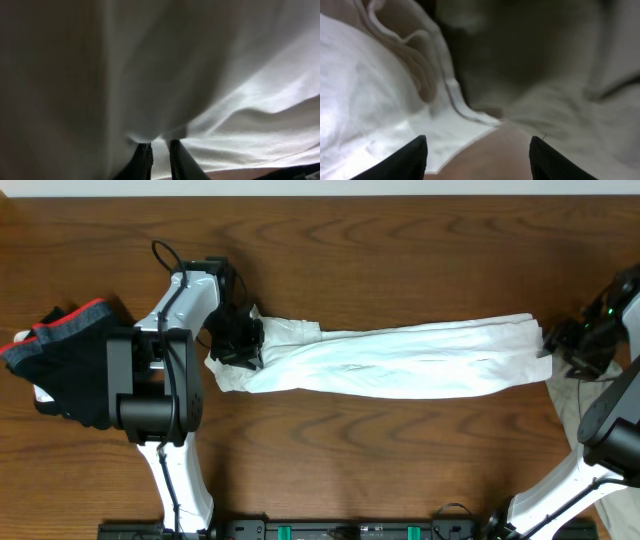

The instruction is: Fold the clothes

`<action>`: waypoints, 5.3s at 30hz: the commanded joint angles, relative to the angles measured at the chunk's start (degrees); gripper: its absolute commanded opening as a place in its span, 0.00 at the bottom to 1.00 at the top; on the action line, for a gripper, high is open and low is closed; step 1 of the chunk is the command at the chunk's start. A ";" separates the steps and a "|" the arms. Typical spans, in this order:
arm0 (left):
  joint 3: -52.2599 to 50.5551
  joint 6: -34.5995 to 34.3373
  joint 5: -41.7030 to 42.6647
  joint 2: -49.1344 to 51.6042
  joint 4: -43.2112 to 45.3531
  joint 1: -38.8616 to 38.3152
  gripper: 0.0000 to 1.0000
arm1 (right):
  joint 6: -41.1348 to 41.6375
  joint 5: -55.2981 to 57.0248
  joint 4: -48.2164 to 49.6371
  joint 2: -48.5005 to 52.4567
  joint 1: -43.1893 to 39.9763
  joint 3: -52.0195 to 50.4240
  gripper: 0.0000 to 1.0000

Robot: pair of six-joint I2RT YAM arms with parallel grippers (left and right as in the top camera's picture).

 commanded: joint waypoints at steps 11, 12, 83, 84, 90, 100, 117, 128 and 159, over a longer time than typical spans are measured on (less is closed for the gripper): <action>-0.33 0.55 -0.52 0.24 -0.42 0.04 0.16 | -2.16 -9.57 14.58 -1.31 -0.28 -9.40 0.62; -0.33 0.57 -0.52 0.24 -0.39 0.04 0.16 | -2.16 -9.60 14.93 -1.33 -0.31 -9.38 0.62; -0.33 0.55 -0.52 0.24 -0.37 0.04 0.16 | -2.54 -15.98 20.26 -1.20 -0.63 -10.67 0.22; -0.33 0.55 -0.52 0.24 -0.37 0.04 0.16 | -2.54 -15.98 20.37 -1.20 -0.63 -10.67 0.16; -0.33 0.55 -0.52 0.24 -0.37 0.04 0.16 | -2.56 -15.96 20.50 -1.20 -0.63 -10.67 0.12; -0.33 0.55 -0.52 0.24 -0.39 0.04 0.16 | -2.51 -17.75 18.01 -1.22 -0.63 -10.56 0.14; -0.33 0.55 -0.52 0.24 -0.37 0.04 0.16 | -2.54 -17.84 14.62 -1.22 -1.31 -8.44 0.19; -0.33 0.57 -0.52 0.24 -0.35 0.04 0.16 | -2.56 -18.82 8.94 -1.22 -1.29 -3.87 0.16; -0.33 0.55 -0.52 0.24 -0.15 0.04 0.16 | -2.56 -19.93 6.60 -1.22 -2.38 -0.07 0.25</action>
